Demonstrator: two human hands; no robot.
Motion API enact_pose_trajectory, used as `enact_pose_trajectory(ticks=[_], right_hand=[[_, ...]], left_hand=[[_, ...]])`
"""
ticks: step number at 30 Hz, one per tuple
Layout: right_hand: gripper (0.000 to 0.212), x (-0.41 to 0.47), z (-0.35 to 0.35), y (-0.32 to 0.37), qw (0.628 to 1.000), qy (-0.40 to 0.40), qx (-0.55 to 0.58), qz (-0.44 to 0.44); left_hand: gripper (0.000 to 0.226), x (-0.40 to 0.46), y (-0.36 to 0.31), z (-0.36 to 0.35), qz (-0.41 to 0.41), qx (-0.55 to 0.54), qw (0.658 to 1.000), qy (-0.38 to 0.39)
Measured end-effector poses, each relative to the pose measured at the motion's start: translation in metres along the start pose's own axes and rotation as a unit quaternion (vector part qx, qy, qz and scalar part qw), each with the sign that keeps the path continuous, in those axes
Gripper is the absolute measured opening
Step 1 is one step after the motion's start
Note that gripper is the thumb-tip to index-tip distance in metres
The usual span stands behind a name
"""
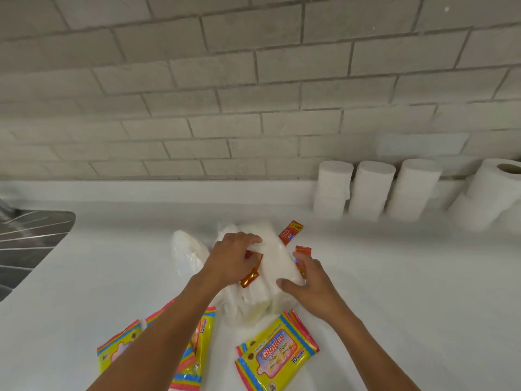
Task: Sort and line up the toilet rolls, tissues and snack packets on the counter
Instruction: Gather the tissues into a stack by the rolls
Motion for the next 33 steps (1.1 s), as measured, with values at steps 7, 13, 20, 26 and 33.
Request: enact_pose_trajectory(ticks=[7, 13, 20, 26, 33], right_hand=[[0.094, 0.011, -0.031, 0.019, 0.995, -0.007, -0.1, -0.011], [0.094, 0.02, -0.041, 0.026, 0.99, -0.026, -0.127, -0.056], [0.095, 0.033, -0.041, 0.04, 0.965, -0.01, -0.24, -0.104], [0.084, 0.042, -0.038, 0.047, 0.962, -0.057, -0.241, -0.11], [0.076, 0.049, -0.026, 0.06, 0.963, -0.123, -0.218, -0.095]], left_hand=[[0.034, -0.001, 0.028, -0.011, -0.108, -0.008, 0.992, -0.06], [0.017, -0.002, 0.054, -0.002, -0.156, -0.054, 0.984, -0.064], [0.01, -0.009, 0.085, 0.009, -0.164, -0.081, 0.982, -0.045], [0.014, -0.007, 0.102, 0.013, -0.16, -0.088, 0.982, -0.055], [0.013, 0.017, 0.08, 0.027, -0.153, -0.097, 0.98, -0.084]])
Point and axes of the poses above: each hand's wrist, its own x-axis towards the middle knuckle, its own z-axis out of the back of the hand, y = z × x, the point moved 2 cm from there along x, towards the middle knuckle, and after that the axes turned 15 degrees about z, right-handed, at the moved point
